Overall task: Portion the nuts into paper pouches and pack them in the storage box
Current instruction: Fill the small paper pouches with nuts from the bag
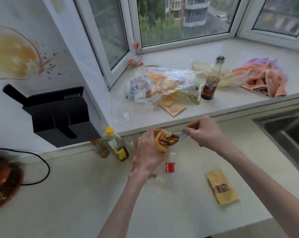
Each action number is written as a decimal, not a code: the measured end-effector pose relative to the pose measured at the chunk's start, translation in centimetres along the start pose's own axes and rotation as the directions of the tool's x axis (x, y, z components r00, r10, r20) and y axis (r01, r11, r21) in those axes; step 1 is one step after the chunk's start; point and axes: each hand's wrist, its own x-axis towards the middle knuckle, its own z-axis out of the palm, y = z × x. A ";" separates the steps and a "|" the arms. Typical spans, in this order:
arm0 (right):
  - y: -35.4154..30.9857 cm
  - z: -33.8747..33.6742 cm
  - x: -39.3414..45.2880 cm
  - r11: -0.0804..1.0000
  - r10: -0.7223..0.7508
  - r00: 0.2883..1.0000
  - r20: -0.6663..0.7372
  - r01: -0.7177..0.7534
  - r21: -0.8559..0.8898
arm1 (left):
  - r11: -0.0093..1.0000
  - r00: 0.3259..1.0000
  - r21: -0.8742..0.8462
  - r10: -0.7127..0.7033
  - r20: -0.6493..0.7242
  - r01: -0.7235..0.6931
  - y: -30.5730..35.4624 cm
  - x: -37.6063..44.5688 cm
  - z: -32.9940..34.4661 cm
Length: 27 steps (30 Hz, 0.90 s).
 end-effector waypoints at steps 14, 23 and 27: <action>-5.4 -2.1 -2.4 0.890 -0.455 0.853 -0.254 0.430 -0.152 | 0.994 0.997 -0.078 -0.072 -0.011 0.071 3.9 2.3 -1.7; -5.8 -2.0 -1.7 0.808 -0.582 0.729 -0.360 0.569 -0.154 | 0.950 0.984 -0.257 -0.177 0.025 0.177 4.3 3.2 -2.6; -6.1 -1.8 -1.4 0.802 -0.592 0.727 -0.348 0.572 -0.171 | 0.943 0.986 -0.289 -0.160 0.040 0.165 4.4 3.7 -3.0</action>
